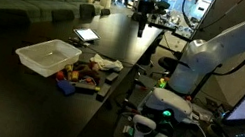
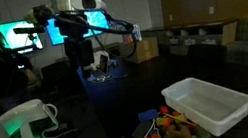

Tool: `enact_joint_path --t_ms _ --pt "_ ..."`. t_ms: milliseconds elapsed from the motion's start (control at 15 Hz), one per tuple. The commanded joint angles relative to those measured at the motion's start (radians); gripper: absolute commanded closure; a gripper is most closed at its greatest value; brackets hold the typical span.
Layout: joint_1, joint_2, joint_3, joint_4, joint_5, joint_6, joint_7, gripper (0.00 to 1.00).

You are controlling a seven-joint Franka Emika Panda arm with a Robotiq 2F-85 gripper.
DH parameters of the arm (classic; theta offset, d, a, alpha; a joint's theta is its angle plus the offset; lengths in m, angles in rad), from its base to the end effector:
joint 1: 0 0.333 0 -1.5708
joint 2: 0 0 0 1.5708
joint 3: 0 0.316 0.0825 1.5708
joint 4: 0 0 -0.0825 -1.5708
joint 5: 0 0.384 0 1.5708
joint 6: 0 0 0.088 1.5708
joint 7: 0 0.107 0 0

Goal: Pick up the towel, push the objects on the table to the left then place the towel inside the storage bin

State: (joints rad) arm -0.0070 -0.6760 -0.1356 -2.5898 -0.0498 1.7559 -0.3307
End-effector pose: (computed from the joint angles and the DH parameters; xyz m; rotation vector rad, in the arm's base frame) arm 0.3229 -0.0518 0.4580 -3.0404 -0.3631 0.2297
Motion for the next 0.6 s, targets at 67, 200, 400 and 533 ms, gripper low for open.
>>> enact_joint_path --t_ms 67,200,400,533 --pt "0.002 0.000 -0.001 0.003 -0.001 -0.001 0.001 0.00" --pt "0.002 0.000 -0.001 0.003 -0.001 -0.001 0.001 0.00" --pt "0.002 0.000 -0.001 0.003 -0.001 -0.001 0.001 0.00" --pt "0.003 -0.003 0.000 0.002 -0.010 -0.004 -0.007 0.00"
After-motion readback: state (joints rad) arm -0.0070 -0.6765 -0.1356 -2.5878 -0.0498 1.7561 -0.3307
